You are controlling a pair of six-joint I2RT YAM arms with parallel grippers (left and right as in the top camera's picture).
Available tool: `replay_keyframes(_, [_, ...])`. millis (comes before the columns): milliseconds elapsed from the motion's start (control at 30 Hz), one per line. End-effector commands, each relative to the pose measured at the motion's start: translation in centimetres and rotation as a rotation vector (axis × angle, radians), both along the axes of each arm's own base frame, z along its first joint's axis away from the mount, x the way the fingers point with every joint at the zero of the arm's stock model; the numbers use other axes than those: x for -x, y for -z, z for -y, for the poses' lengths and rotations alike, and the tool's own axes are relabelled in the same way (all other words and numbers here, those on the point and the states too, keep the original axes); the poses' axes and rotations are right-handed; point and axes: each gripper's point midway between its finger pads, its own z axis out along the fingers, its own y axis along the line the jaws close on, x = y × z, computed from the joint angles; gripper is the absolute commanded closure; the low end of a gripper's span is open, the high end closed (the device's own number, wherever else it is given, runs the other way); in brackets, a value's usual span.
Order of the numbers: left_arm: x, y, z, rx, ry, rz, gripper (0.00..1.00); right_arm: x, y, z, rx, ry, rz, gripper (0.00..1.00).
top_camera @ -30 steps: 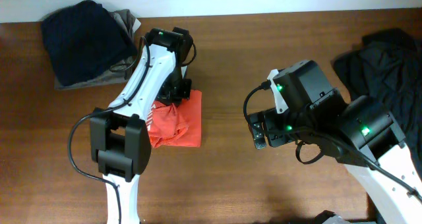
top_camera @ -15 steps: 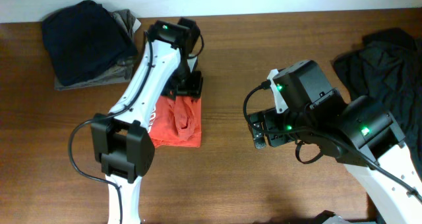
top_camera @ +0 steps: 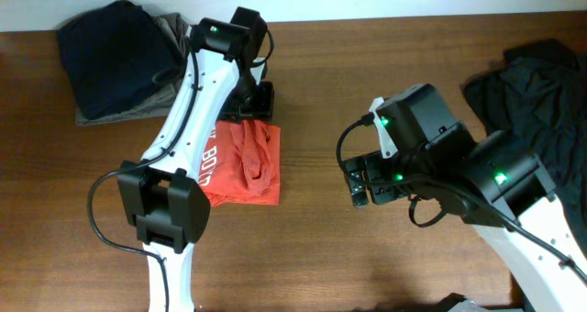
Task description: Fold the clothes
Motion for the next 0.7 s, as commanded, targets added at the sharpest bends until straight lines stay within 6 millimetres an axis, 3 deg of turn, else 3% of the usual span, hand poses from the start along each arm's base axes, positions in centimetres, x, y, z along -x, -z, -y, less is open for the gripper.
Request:
replay_keyframes(0, [-0.3,1.3,0.3,0.002,-0.048,-0.024,0.5,-0.3,0.6,0.0,0.021,0.011,-0.008,0.01])
replay_keyframes(267, [0.4,6.0,1.5,0.021,-0.06,-0.164,0.6,-0.4,0.7,0.0,0.024,0.011,-0.012,0.01])
replay_keyframes(367, [0.2,7.1,2.5,0.061,-0.058,-0.186,0.71,-0.4,0.7,0.0,0.024,0.011,-0.012,0.01])
replay_keyframes(433, [-0.1,7.2,3.6,0.099,-0.047,-0.171,0.76,-0.4,0.7,0.0,0.024,0.011,-0.011,0.01])
replay_keyframes(667, [0.2,6.9,8.7,0.182,0.076,-0.113,0.76,-0.6,0.6,-0.1,0.018,0.011,-0.004,0.01])
